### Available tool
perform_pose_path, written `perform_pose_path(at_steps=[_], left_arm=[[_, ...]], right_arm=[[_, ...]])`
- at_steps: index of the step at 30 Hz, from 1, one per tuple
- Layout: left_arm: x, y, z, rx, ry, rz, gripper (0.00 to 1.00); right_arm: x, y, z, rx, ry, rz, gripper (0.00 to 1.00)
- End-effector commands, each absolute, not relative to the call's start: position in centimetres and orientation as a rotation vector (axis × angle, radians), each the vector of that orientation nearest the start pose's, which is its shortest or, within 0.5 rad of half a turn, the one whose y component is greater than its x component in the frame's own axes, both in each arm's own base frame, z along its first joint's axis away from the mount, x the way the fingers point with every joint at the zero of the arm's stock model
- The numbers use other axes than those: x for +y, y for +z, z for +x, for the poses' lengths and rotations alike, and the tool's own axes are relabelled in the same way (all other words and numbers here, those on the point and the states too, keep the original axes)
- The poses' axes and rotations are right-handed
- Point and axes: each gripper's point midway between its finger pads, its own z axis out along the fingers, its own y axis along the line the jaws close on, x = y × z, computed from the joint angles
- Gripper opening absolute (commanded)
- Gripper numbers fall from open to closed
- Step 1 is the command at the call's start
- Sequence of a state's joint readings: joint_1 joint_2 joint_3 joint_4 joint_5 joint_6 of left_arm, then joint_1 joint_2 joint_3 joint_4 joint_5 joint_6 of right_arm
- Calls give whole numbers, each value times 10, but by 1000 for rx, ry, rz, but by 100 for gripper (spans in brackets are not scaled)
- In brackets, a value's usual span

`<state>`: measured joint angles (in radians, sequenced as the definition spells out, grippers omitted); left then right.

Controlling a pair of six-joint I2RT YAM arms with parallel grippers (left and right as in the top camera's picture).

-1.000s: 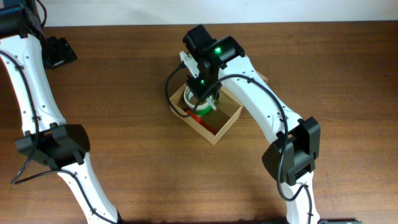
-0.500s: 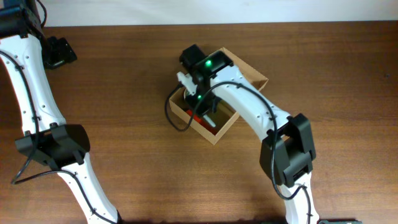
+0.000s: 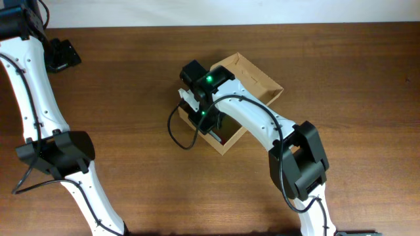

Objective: Pack container
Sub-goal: 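Lower the black marker into the box beside the cutter, release, then withdraw the right gripper and raise both arms toward the box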

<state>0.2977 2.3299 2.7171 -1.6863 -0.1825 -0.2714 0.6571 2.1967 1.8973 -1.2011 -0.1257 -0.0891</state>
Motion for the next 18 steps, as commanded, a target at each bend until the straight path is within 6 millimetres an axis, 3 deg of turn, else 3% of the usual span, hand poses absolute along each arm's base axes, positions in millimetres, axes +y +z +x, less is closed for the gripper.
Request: perform_pose_path(at_steps=[1, 2, 4, 6, 10, 13, 18], left_arm=[[170, 226, 438, 2725, 265, -828, 100], [170, 226, 438, 2725, 265, -828, 100], [170, 226, 438, 2725, 265, -828, 100], [170, 226, 438, 2725, 265, -828, 100], [170, 226, 438, 2725, 265, -828, 100], [170, 226, 438, 2725, 265, -828, 100], [170, 226, 438, 2725, 265, -828, 100]], right_arm=[[288, 59, 334, 2906, 232, -1147, 4], [288, 59, 334, 2906, 232, -1147, 4], [287, 59, 335, 2904, 233, -1144, 16], [289, 60, 337, 2894, 236, -1141, 21], [294, 73, 344, 2846, 250, -1134, 34], [298, 93, 352, 2793, 262, -1116, 36], [297, 150, 366, 2683, 221, -1067, 36]])
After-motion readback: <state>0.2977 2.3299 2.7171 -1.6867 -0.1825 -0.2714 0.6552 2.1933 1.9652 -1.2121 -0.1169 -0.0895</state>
